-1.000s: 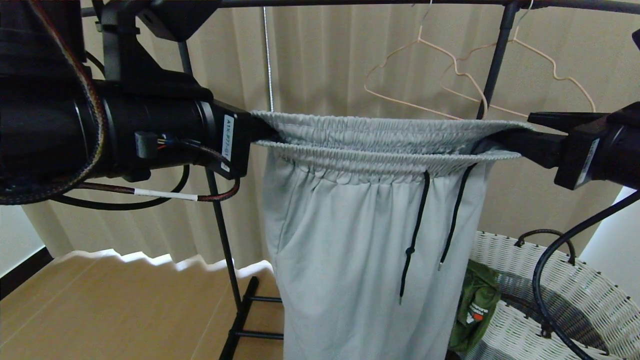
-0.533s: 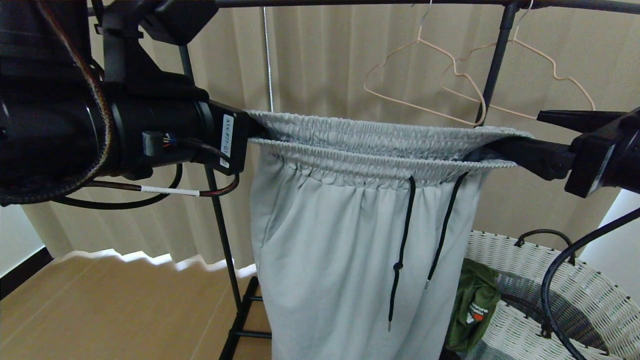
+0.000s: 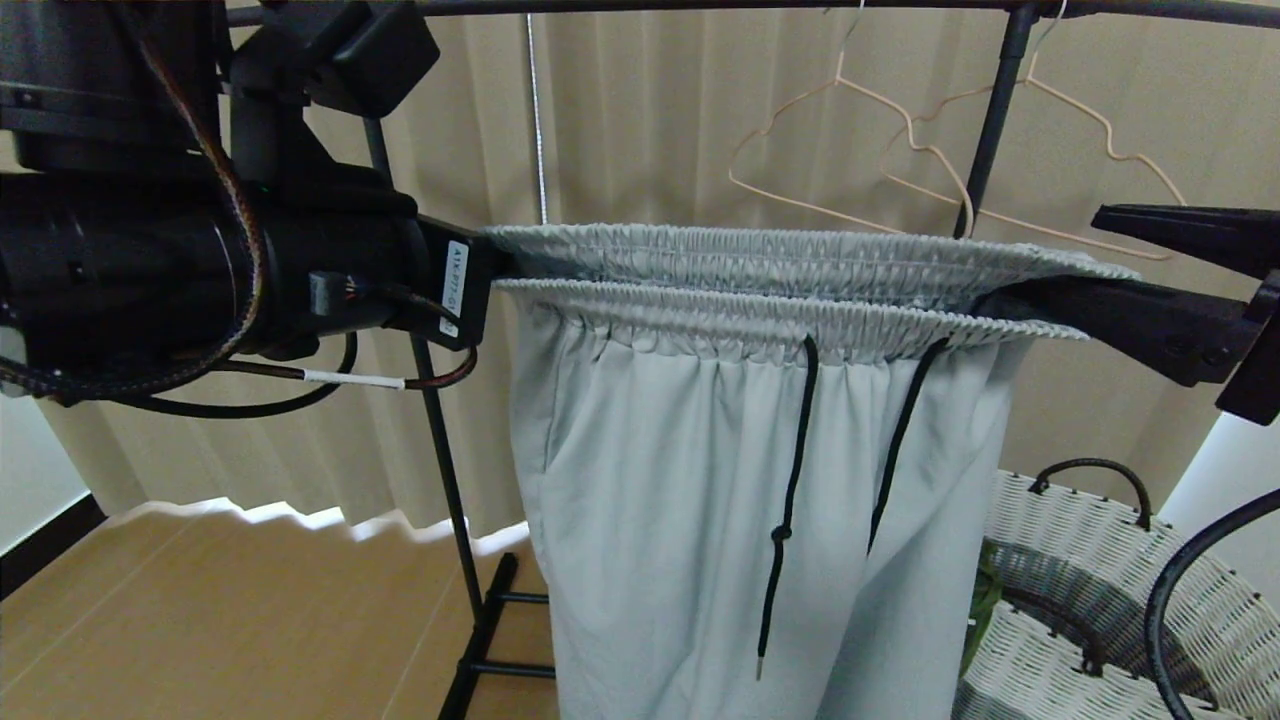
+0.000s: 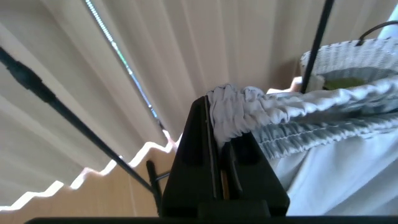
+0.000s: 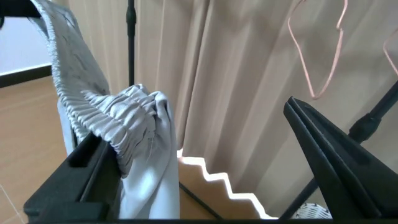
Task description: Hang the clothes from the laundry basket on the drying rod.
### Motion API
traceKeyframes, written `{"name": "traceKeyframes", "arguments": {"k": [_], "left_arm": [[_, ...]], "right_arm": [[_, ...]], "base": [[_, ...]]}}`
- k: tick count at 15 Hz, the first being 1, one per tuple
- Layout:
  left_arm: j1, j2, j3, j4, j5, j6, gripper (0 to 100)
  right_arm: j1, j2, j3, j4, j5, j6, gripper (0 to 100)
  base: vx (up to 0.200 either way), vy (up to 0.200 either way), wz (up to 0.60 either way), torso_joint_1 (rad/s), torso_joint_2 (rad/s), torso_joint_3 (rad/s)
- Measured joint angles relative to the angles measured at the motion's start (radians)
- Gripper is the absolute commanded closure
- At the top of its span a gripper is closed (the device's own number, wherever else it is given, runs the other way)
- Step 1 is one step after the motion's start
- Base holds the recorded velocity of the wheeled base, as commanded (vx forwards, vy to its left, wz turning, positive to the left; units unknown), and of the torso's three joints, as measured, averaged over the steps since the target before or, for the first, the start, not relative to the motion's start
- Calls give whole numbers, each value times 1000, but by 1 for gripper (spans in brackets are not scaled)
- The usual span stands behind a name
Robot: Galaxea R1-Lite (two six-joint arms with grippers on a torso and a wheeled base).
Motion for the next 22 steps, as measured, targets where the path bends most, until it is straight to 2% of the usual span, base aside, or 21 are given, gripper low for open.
{"name": "traceKeyframes", "arguments": {"k": [6,9,12,18,19,22], "left_arm": [[16,5,21,-2,-2,-2,100],[17,7,22,-2,0,-2,100],[23,8,27,0,1,-2,100],[45,4,56,-3,-1,2,100],[49,-5,74,-3,-1,4,100],[86,-58,148,-5,-7,14,100]], "right_arm": [[0,-40,19,0,16,2,0],[0,-68,55,11,96,-3,0],[0,-91,67,9,115,-4,0],[-12,-90,72,22,96,-8,0],[-37,-88,76,42,79,-16,0],[-129,-83,108,106,-6,-108,0]], "base": [[0,0,0,0,0,0],[0,0,0,0,0,0],[0,0,0,0,0,0],[0,0,0,0,0,0],[0,0,0,0,0,0],[0,0,0,0,0,0]]}}
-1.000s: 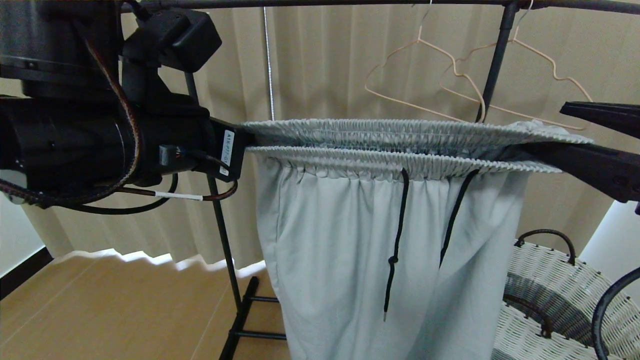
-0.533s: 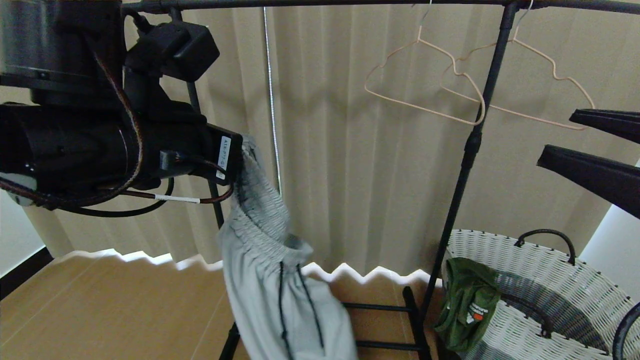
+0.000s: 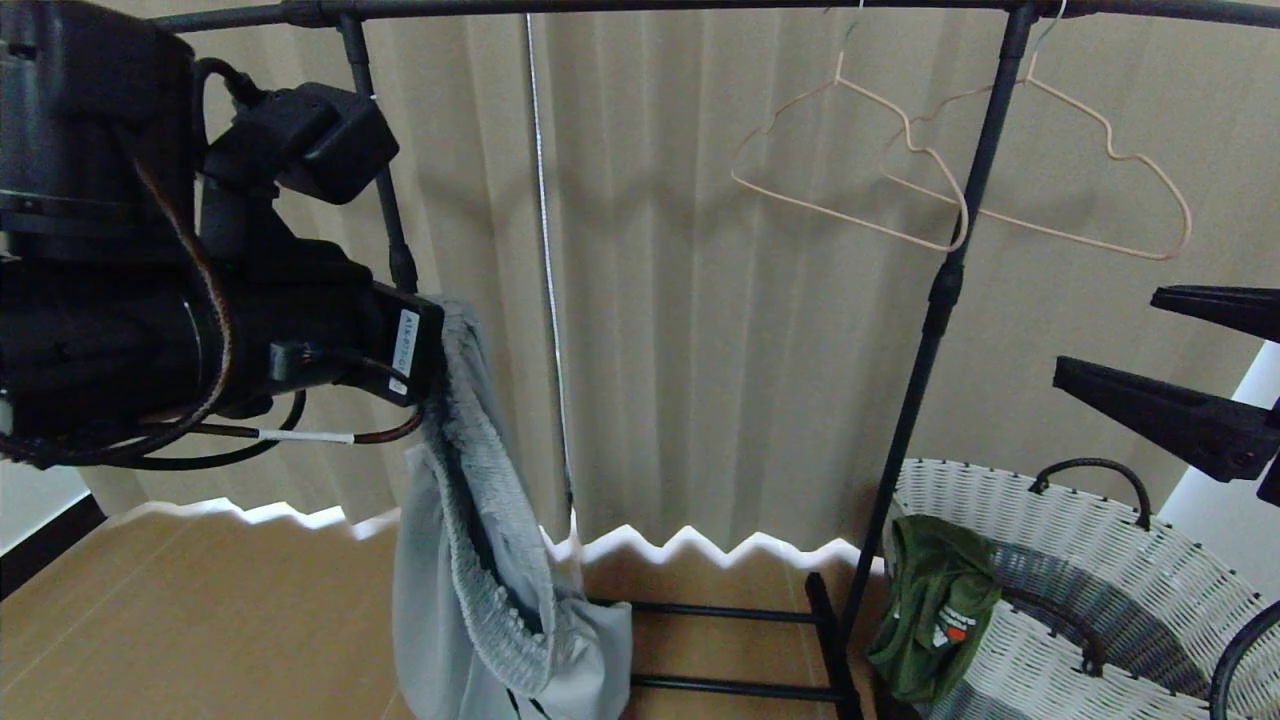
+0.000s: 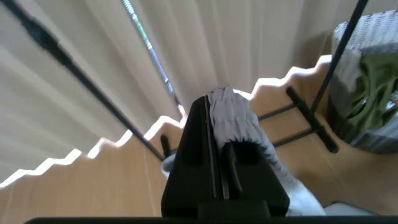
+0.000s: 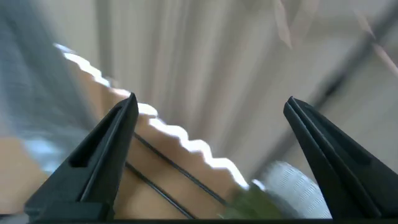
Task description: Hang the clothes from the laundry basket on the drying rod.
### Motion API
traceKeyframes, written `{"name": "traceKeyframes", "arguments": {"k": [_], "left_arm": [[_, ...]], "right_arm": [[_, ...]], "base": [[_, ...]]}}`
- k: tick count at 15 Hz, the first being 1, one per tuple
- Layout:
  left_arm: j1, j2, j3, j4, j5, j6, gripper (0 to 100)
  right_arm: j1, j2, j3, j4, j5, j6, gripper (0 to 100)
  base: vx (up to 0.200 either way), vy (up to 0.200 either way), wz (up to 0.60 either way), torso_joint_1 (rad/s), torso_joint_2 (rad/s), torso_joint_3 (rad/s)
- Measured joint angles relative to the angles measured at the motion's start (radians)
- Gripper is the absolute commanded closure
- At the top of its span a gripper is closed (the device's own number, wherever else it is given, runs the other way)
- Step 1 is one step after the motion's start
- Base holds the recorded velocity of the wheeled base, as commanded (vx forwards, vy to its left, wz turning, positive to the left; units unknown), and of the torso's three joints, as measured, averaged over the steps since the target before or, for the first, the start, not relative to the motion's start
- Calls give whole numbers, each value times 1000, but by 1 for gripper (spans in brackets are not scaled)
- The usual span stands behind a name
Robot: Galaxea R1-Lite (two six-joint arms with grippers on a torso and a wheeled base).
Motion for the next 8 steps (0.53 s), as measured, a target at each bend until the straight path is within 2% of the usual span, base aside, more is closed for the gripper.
{"name": "traceKeyframes", "arguments": {"k": [2,5,7,8], "left_arm": [[55,-60,84,-17,-7,7,100],[136,-141,214,-92,-27,35,100],[197,-193,284,-130,-122,44,100],[215,-209,298,-132,-142,47,100]], "right_arm": [[-65,0,43,1,-111,-59,0],[-96,0,70,-32,-162,-65,0],[-109,2,91,-108,-166,-66,0],[-111,5,108,-143,-167,-66,0]], "base": [[0,0,0,0,0,0],[0,0,0,0,0,0],[0,0,0,0,0,0],[0,0,0,0,0,0]]}}
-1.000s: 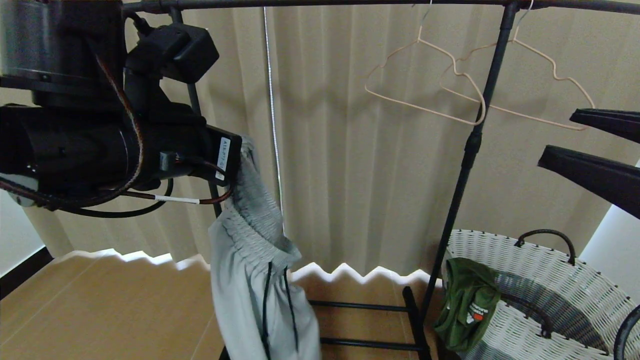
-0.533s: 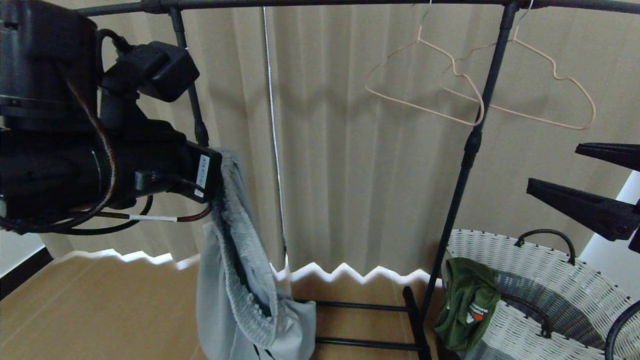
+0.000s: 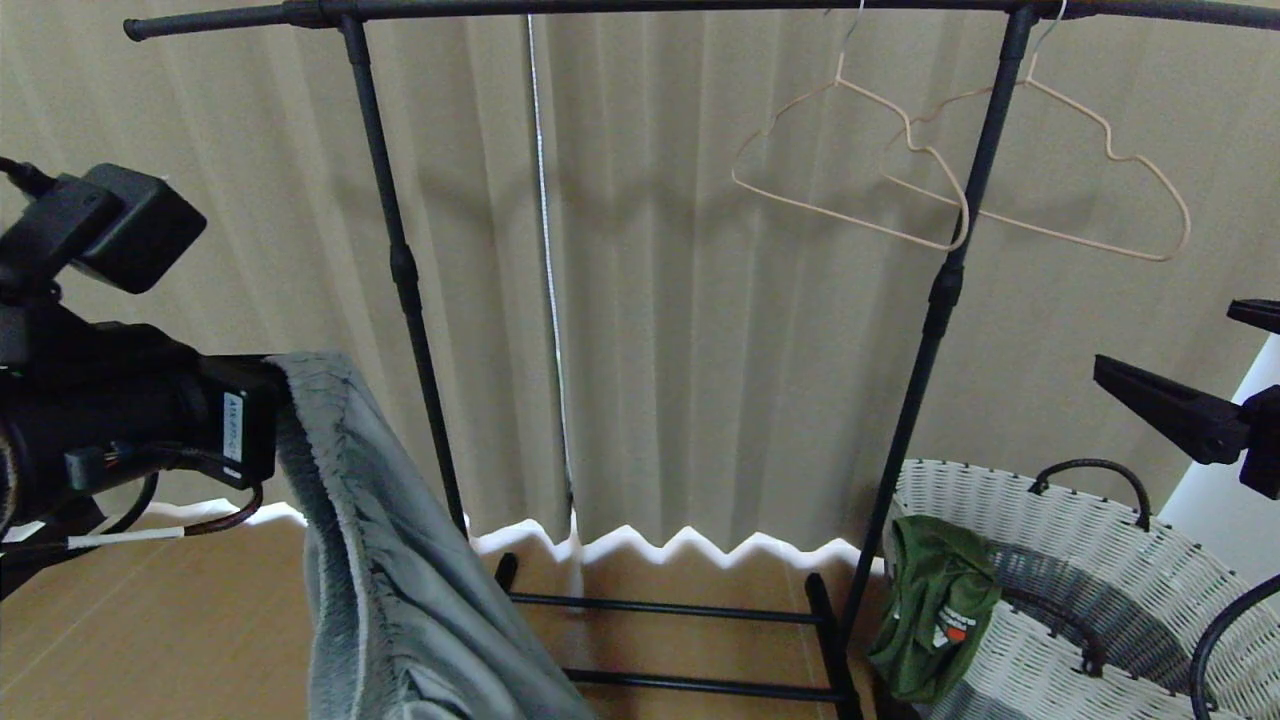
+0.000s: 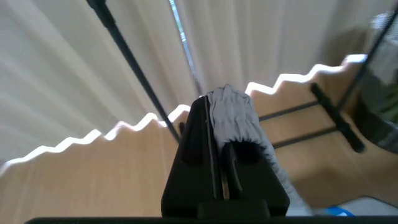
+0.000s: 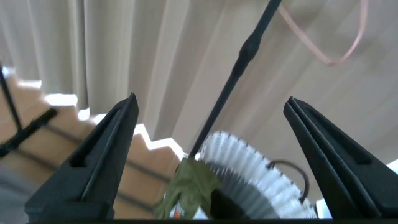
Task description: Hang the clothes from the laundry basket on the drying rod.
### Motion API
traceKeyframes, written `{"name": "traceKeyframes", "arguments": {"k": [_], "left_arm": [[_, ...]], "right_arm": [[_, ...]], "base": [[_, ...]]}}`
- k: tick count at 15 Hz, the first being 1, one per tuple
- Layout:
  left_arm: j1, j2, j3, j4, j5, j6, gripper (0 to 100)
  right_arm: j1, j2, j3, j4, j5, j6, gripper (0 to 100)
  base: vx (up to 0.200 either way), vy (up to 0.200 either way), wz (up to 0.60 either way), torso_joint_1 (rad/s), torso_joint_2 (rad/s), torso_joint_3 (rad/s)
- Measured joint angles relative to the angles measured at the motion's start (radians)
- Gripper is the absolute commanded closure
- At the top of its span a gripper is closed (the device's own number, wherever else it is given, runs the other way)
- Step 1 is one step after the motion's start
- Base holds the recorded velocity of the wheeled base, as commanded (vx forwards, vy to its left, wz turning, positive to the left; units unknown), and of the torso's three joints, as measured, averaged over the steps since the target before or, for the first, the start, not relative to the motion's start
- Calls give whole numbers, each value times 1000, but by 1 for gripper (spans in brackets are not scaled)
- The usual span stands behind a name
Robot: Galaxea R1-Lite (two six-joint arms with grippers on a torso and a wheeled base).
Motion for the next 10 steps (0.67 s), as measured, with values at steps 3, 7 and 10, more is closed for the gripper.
{"name": "traceKeyframes", "arguments": {"k": [3,7,10], "left_arm": [[14,-32,23,-4,-7,5,100],[11,-56,58,-42,-9,46,100],[10,-71,62,-45,-9,48,100]], "right_arm": [[-12,6,58,-54,2,2,0],[-33,4,88,-56,5,2,0],[-62,4,94,-57,6,5,0]], "base": [[0,0,0,0,0,0],[0,0,0,0,0,0],[0,0,0,0,0,0]]}}
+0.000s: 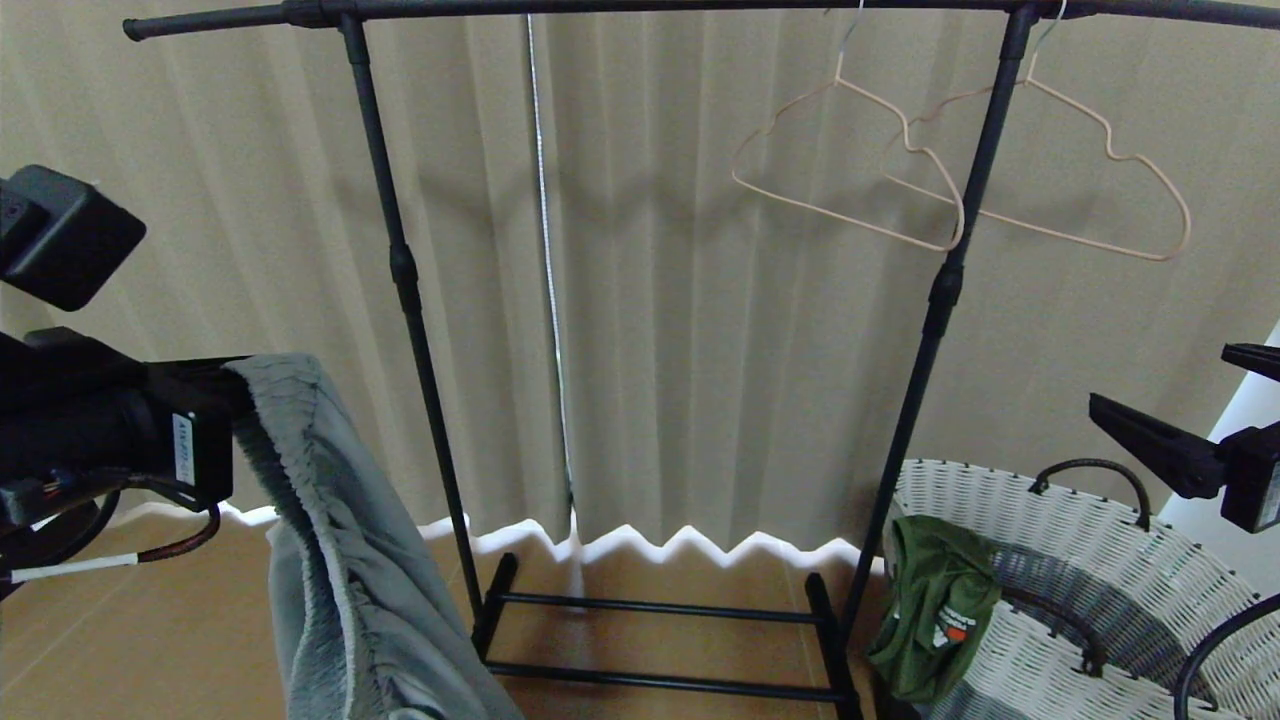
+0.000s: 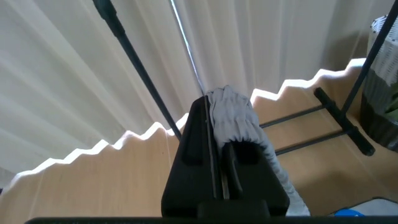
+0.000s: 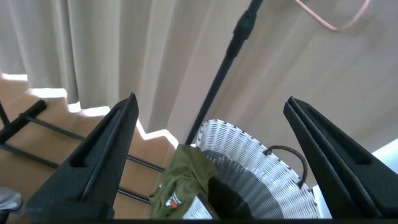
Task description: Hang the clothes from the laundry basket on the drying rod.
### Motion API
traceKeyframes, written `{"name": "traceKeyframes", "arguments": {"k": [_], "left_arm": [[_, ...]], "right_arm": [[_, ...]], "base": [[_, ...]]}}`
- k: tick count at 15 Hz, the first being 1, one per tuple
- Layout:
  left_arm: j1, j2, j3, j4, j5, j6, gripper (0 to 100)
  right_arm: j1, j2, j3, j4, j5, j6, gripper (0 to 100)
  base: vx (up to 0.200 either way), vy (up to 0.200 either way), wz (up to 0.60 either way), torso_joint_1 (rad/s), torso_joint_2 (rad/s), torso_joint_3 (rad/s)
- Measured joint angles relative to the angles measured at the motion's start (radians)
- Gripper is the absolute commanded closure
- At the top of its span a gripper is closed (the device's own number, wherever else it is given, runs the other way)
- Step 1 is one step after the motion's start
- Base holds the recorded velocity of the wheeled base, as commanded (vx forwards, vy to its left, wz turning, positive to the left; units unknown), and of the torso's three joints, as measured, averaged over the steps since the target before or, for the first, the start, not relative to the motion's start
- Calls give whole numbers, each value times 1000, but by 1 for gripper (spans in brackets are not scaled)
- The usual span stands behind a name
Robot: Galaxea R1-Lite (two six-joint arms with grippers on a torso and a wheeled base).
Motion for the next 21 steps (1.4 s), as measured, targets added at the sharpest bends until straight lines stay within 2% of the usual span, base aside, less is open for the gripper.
{"name": "traceKeyframes", "arguments": {"k": [3,5,9,11,14,17,18,21], "left_arm": [[0,-12,31,-5,0,3,100],[-5,-12,64,-50,0,4,100],[-13,-10,90,-78,0,35,100],[-15,-9,103,-83,-1,37,100],[-30,-11,154,-154,-2,38,100],[-28,-10,236,-303,-2,36,100],[-16,-8,263,-337,-12,35,100],[42,-8,302,-383,-138,33,100]], "right_arm": [[-11,0,4,-5,0,-1,0],[-15,0,6,-5,0,-1,0],[-47,-2,1,-5,-1,0,0],[-90,1,1,-3,-1,-1,0],[-124,-1,2,-5,0,0,0],[-129,-1,3,-5,0,-1,0],[-129,1,1,-2,-1,-2,0],[-129,1,26,-3,-1,-3,0]], "base": [[0,0,0,0,0,0],[0,0,0,35,-82,-21],[0,0,0,144,-197,-229],[0,0,0,190,-630,-239],[0,0,0,41,-561,-253],[0,0,0,295,-497,-263],[0,0,0,315,-456,-271],[0,0,0,255,-492,-258]]}}
